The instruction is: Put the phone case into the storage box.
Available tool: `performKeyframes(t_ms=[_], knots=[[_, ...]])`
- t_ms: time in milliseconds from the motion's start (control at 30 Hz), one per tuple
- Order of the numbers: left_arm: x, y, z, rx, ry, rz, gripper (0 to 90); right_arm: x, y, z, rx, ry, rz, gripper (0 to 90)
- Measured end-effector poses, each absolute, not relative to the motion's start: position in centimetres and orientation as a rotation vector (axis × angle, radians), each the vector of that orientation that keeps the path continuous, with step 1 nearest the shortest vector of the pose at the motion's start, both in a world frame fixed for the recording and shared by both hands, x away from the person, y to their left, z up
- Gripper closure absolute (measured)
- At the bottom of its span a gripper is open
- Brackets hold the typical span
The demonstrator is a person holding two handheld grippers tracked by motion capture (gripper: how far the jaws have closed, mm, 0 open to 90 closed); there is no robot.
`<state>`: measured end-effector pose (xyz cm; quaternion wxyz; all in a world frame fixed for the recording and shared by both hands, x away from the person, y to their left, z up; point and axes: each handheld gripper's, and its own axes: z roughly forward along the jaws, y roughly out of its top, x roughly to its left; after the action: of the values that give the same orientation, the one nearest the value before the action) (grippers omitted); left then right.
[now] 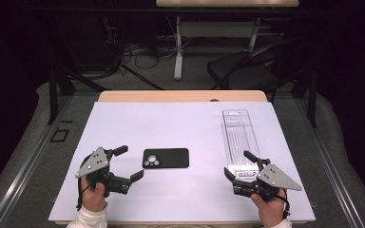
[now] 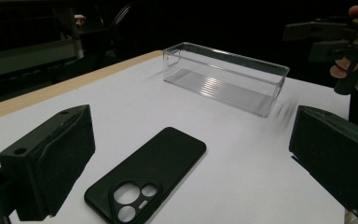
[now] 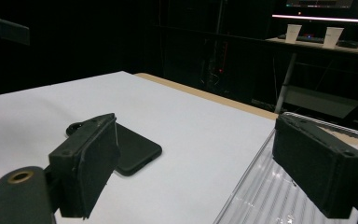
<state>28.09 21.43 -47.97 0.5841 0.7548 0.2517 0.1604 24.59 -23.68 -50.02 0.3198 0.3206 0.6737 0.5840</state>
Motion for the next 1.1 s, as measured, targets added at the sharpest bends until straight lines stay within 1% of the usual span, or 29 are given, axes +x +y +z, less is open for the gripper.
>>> performKeyframes(t_ms=[100, 267, 467, 633, 800, 1100], knots=[[28.2, 21.4, -48.0, 1.765, 0.590, 0.360, 0.5, 24.7, -23.7, -50.1, 0.845, 1.779, 1.529, 13.7], [28.3, 21.1, -48.2, 1.819, 0.595, 0.341, 0.5, 24.8, -23.6, -50.1, 0.860, 1.783, 1.537, 13.7], [28.3, 21.3, -47.9, 1.817, 0.621, 0.327, 0.5, 24.7, -23.3, -50.1, 0.845, 1.797, 1.517, 13.7], [28.8, 21.3, -47.5, 1.828, 0.645, 0.290, 0.5, 24.8, -23.1, -50.1, 0.837, 1.810, 1.517, 13.7], [30.0, 21.1, -47.5, 1.834, 0.742, 0.238, 0.5, 25.0, -22.9, -50.3, 0.840, 1.821, 1.528, 13.7], [31.5, 20.3, -46.6, 1.918, 0.786, 0.231, 0.5, 25.2, -22.8, -50.3, 0.836, 1.830, 1.536, 13.7]])
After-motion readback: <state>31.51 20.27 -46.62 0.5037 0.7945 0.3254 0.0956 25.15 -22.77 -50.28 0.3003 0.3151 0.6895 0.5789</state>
